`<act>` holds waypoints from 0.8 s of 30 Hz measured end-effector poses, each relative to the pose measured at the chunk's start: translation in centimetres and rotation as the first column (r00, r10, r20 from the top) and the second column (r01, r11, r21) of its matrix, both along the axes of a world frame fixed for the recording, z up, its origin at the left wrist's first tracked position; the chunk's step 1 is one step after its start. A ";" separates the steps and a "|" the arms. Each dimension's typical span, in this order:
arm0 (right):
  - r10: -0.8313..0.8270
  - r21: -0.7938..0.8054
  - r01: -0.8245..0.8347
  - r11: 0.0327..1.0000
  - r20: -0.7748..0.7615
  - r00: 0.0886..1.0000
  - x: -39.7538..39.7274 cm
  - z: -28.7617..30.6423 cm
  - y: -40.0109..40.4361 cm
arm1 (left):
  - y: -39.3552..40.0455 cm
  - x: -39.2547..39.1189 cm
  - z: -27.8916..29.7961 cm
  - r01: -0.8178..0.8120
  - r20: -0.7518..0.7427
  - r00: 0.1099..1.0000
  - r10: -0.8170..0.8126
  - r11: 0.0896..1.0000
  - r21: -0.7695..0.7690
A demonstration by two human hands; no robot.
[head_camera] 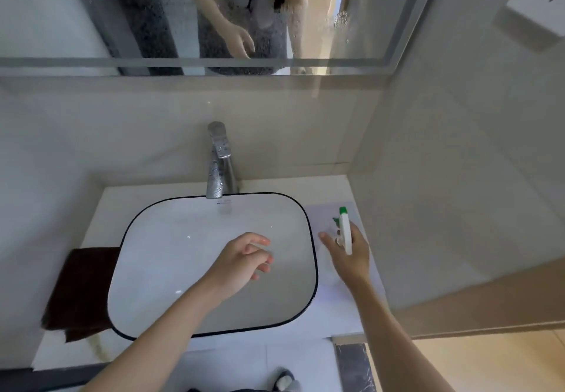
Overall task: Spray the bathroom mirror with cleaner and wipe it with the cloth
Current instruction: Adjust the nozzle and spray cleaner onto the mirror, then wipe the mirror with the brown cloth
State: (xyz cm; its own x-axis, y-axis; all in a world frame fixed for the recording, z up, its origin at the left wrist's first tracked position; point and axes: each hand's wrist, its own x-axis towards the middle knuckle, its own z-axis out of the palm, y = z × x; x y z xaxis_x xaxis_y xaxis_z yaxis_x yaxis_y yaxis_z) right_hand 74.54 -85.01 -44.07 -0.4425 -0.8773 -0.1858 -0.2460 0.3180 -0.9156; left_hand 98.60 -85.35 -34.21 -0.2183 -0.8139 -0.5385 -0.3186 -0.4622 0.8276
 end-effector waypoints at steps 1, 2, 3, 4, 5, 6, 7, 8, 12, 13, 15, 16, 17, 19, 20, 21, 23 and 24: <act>0.045 0.032 -0.046 0.998 0.015 0.999 -0.2 -0.2 0.6 | -0.1 0.3 -0.1 -0.012 -0.003 1.000 0.012 1.000 -0.004; 0.086 0.062 -0.088 0.994 0.038 0.996 -0.3 -0.4 1.3 | -0.2 0.6 -0.2 -0.028 -0.006 1.000 0.028 1.000 -0.011; 0.106 0.071 -0.110 0.991 0.061 0.993 -0.5 -0.5 1.8 | -0.3 1.0 -0.3 -0.048 -0.016 0.999 0.048 0.999 -0.012; 0.102 0.076 -0.107 0.991 0.064 0.993 -0.8 -0.3 2.3 | -0.3 1.3 -0.3 -0.067 -0.025 0.997 0.067 0.998 -0.007; 0.089 0.070 -0.093 0.993 0.054 0.995 -1.0 0.3 2.6 | -0.2 1.6 -0.3 -0.087 -0.037 0.996 0.087 0.996 -0.002; 0.063 0.060 -0.064 0.996 0.022 0.998 -1.0 1.2 2.8 | -0.2 1.9 -0.2 -0.106 -0.049 0.993 0.106 0.994 0.000; 0.034 0.027 -0.033 0.999 -0.033 0.999 -1.1 2.2 2.9 | -0.1 2.3 -0.1 -0.125 -0.063 0.990 0.124 0.992 -0.003; 0.012 -0.042 -0.017 0.999 -0.110 0.994 -0.9 3.5 2.8 | -0.1 2.7 0.1 -0.143 -0.076 0.987 0.142 0.990 -0.007; 0.039 -0.329 -0.167 0.929 -0.363 0.931 1.9 8.6 0.2 | 0.0 4.8 0.7 -0.255 -0.112 0.962 0.250 0.967 -0.028; 0.092 -0.353 -0.245 0.903 -0.399 0.912 3.4 9.5 -0.9 | 0.0 5.6 0.6 -0.292 -0.114 0.951 0.286 0.956 -0.038; 0.224 -0.363 -0.424 0.830 -0.478 0.849 7.1 10.5 -3.0 | 0.3 7.7 -0.1 -0.370 -0.103 0.926 0.363 0.927 -0.064; 0.303 -0.353 -0.504 0.788 -0.491 0.817 9.2 10.6 -4.0 | 0.7 9.0 -0.5 -0.411 -0.088 0.910 0.404 0.908 -0.081; 0.382 -0.338 -0.569 0.749 -0.482 0.789 11.5 10.5 -4.7 | 1.2 10.5 -1.1 -0.457 -0.070 0.889 0.452 0.884 -0.099; 0.520 -0.309 -0.669 0.676 -0.443 0.730 16.8 9.9 -5.6 | 2.6 14.3 -2.2 -0.523 -0.026 0.850 0.525 0.839 -0.150; 0.582 -0.291 -0.714 0.636 -0.427 0.692 19.6 9.5 -5.6 | 3.4 16.5 -2.8 -0.539 0.013 0.836 0.549 0.824 -0.174; 0.641 -0.272 -0.759 0.592 -0.413 0.647 22.6 9.0 -5.4 | 4.3 18.8 -3.3 -0.555 0.058 0.818 0.573 0.811 -0.183; 0.762 -0.211 -0.855 0.473 -0.389 0.518 28.6 7.6 -4.4 | 6.3 23.4 -4.7 -0.599 0.151 0.769 0.621 0.783 -0.168; 0.823 -0.157 -0.902 0.402 -0.370 0.431 31.5 6.9 -3.6 | 7.3 25.6 -5.5 -0.618 0.191 0.749 0.634 0.773 -0.146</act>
State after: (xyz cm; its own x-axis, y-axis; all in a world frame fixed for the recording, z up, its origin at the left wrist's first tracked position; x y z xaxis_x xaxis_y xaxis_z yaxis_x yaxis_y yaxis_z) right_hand 106.01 -88.64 -37.19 0.5971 -0.7914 0.1309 -0.4108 -0.4419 -0.7975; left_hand 124.16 -78.02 -39.71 0.4683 -0.7630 -0.4456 -0.1519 -0.5663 0.8101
